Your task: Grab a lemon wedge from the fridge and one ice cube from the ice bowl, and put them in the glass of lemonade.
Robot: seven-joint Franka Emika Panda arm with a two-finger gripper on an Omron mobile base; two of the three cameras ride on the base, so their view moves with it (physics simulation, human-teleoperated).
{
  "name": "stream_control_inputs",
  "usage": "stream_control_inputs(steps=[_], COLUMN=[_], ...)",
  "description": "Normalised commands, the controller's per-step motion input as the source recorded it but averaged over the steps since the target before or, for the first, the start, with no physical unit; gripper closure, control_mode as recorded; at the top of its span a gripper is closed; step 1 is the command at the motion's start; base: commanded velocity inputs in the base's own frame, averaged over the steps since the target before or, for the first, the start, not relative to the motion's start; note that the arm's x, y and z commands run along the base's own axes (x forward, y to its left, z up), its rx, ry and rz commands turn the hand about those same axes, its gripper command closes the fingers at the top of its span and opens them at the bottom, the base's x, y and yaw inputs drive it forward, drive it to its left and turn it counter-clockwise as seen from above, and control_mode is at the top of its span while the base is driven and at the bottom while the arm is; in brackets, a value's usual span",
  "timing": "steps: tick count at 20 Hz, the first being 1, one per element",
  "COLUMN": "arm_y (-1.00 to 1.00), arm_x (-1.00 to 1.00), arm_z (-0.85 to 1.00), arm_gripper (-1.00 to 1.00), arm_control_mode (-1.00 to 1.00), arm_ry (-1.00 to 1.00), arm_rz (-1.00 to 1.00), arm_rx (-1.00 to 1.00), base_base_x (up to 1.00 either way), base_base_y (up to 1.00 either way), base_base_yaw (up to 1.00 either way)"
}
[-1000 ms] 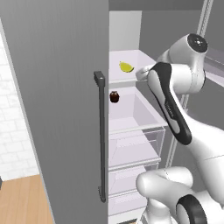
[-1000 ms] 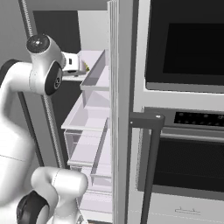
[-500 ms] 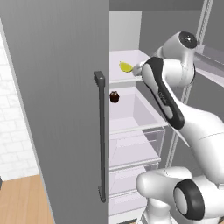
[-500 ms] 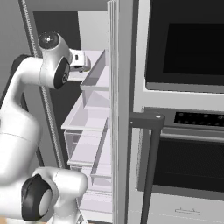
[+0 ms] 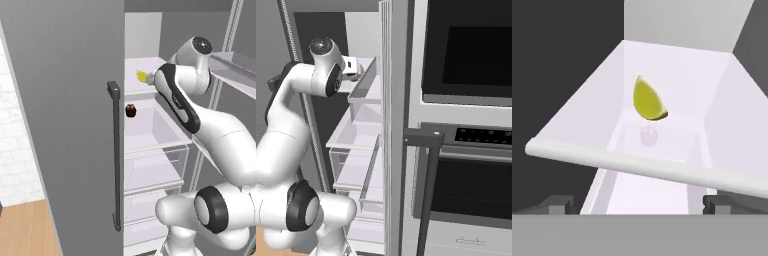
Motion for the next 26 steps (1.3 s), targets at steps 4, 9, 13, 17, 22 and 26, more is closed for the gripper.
stream_control_inputs(steps=[4,9,13,17,22,26], arm_y=[0.06,0.03,0.0,0.0,0.0,0.0], arm_x=[0.45,0.42,0.42,0.41,0.4,0.44], arm_z=[-0.05,-0.03,-0.07,-0.14,-0.2,-0.17], arm_gripper=[-1.0,-1.0,-1.0,-1.0,-1.0,-1.0], arm_control_mode=[-1.0,-1.0,-1.0,-1.0,-1.0,-1.0], arm_ry=[0.05,0.05,0.03,0.02,0.03,0.05], arm_rz=[0.0,0.0,0.01,0.01,0.01,0.01], arm_rx=[-0.02,-0.01,0.0,0.0,0.0,0.0], base_base_x=[0.0,0.0,0.0,0.0,0.0,0.0], base_base_y=[0.0,0.0,0.0,0.0,0.0,0.0], base_base_yaw=[0.0,0.0,0.0,0.0,0.0,0.0])
